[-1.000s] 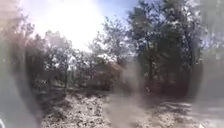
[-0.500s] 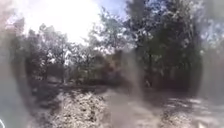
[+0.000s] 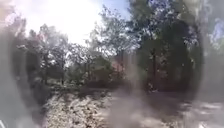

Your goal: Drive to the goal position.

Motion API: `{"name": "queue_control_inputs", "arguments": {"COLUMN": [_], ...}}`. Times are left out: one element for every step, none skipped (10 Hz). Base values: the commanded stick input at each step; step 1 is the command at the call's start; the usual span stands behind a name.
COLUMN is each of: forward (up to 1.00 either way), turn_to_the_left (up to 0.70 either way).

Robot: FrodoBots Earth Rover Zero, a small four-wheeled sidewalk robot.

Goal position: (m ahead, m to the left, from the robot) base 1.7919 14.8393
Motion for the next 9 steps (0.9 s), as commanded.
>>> {"name": "queue_control_inputs", "arguments": {"forward": [0.68, 0.68, 0.68, 0.68, 0.68, 0.68, 0.68, 0.68, 0.68], "turn_to_the_left": [0.14, 0.14, 0.14, 0.14, 0.14, 0.14, 0.14, 0.14, 0.14]}}
